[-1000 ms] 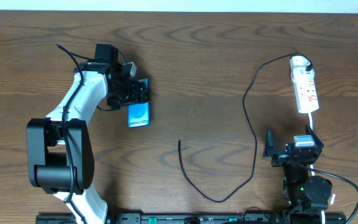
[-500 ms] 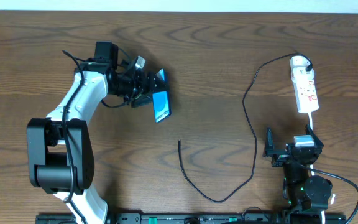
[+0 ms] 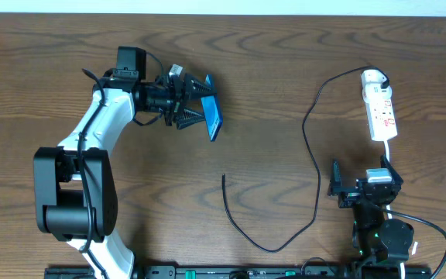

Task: Plug charger to phone and switch on socket
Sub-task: 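Lift the phone with the left gripper and tilt it upright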

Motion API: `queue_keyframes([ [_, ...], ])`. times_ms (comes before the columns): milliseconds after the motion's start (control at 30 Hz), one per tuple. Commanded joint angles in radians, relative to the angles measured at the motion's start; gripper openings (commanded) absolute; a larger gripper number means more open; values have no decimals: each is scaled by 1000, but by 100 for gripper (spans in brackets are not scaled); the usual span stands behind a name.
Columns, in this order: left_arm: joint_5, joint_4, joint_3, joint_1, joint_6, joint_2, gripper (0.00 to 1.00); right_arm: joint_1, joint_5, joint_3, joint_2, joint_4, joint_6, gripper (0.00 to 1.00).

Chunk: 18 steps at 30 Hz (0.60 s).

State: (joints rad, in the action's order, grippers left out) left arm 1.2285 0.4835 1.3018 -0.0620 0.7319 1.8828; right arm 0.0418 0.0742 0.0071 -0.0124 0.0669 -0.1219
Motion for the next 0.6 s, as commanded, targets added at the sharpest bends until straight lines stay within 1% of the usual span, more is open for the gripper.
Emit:
queue_keyframes([
  [0, 70, -28, 6, -1, 168, -27, 7, 5, 3, -2, 7, 4, -14, 99],
  [300, 71, -90, 6, -1, 357, -27, 7, 5, 3, -2, 7, 4, -14, 99],
  [567, 74, -106, 6, 0, 470, -27, 8, 5, 3, -2, 7, 4, -14, 99],
])
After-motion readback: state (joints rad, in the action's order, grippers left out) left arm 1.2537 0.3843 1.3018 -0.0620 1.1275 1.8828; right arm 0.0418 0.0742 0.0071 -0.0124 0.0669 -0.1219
